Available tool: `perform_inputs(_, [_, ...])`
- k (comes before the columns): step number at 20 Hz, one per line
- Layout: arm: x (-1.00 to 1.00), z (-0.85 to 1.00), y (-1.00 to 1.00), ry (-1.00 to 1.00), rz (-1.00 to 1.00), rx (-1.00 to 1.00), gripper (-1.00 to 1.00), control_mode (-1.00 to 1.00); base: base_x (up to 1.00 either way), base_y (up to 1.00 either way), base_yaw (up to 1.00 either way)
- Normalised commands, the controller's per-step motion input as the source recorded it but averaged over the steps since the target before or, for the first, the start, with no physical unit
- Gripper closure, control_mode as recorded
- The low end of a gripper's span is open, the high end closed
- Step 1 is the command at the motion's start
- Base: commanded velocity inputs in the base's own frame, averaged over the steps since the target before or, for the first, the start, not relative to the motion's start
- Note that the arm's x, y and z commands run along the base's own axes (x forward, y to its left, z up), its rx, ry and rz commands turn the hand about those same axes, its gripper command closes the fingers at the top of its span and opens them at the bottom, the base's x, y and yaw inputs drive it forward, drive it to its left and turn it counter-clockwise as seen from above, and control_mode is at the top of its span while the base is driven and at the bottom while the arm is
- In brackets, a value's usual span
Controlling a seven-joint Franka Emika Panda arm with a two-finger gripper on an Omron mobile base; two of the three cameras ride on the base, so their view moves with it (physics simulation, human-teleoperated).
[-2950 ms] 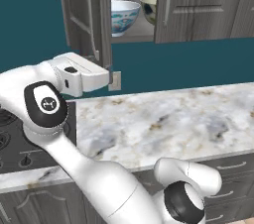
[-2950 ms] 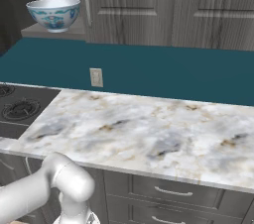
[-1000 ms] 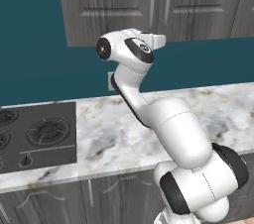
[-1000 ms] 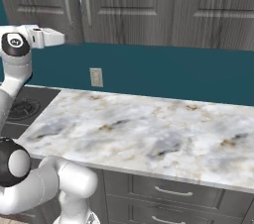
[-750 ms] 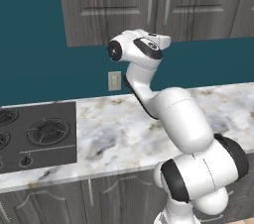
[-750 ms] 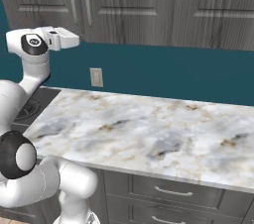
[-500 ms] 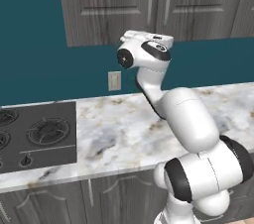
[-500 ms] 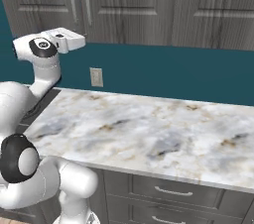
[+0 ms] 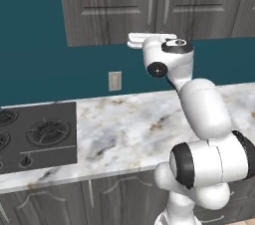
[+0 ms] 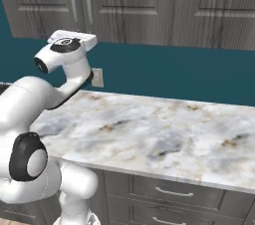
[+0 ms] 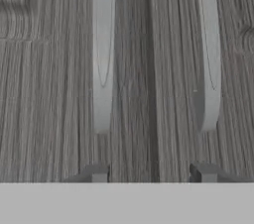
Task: Open the cabinet. Pick the bowls from the counter and place them in the cabinet. Then close the cabinet.
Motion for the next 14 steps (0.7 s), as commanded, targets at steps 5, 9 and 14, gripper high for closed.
perform_inputs(5, [1.0, -0.01, -0.38, 0.04, 0.03, -0.01, -1.0, -1.0, 0.0, 0.0, 0.0])
perform_inputs(9, [1.0, -0.43, 0.21, 0.05, -0.06, -0.07, -1.0, -1.0, 0.0, 0.0, 0.0])
perform_inputs(14, [0.8, -0.95, 0.91, -0.11, -0.59, -0.04, -1.0, -1.0, 0.0, 0.0, 0.0])
